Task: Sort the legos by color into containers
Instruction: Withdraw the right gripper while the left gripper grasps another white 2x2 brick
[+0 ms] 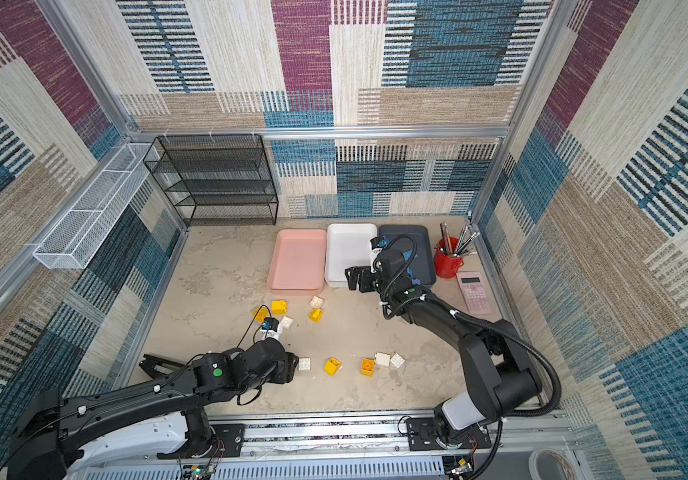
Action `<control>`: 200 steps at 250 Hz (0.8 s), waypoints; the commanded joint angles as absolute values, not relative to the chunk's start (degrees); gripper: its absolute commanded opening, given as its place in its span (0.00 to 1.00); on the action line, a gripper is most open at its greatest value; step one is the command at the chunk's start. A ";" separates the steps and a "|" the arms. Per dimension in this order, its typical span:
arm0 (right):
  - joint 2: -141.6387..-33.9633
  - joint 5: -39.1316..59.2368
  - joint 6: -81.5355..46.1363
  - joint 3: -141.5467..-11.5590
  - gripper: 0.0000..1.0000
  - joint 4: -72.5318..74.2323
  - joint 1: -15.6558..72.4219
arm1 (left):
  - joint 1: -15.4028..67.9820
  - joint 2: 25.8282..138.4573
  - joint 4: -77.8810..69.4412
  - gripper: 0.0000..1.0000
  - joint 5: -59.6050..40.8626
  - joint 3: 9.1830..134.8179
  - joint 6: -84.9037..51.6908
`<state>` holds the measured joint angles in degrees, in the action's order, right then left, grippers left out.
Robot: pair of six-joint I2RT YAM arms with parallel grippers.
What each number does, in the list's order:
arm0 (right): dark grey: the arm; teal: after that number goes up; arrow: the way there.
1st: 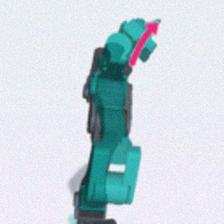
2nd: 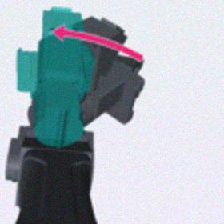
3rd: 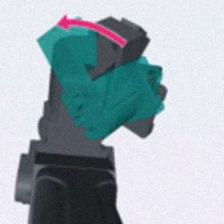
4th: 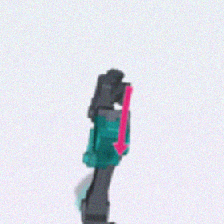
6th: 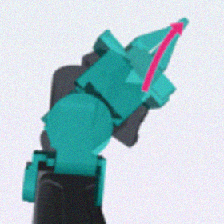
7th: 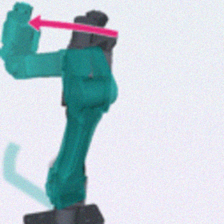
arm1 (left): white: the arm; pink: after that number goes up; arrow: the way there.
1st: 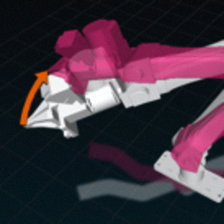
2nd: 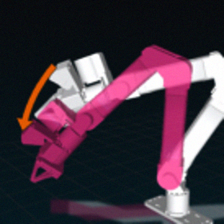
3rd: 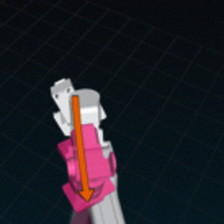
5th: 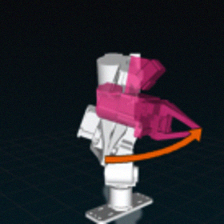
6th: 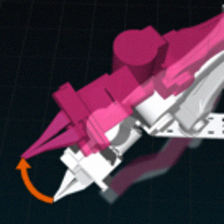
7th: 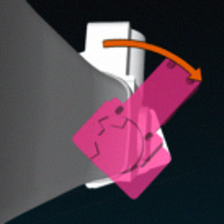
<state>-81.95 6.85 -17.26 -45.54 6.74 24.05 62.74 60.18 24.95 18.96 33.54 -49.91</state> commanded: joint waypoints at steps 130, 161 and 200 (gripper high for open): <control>-64.98 1.01 -19.94 -26.43 0.99 16.54 24.17 | 66.77 76.88 22.29 0.70 21.61 39.00 -55.55; -66.18 1.43 -20.00 -26.53 0.99 16.68 24.17 | 66.73 79.98 21.57 0.69 21.85 39.76 -55.85; -65.92 1.80 -19.95 -25.88 0.99 17.26 24.13 | 66.79 83.86 22.47 0.66 21.49 41.43 -55.82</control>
<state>-66.17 1.50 -19.66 -26.35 14.37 24.10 66.81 81.93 22.31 20.80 40.07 -55.33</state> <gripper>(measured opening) 0.986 0.672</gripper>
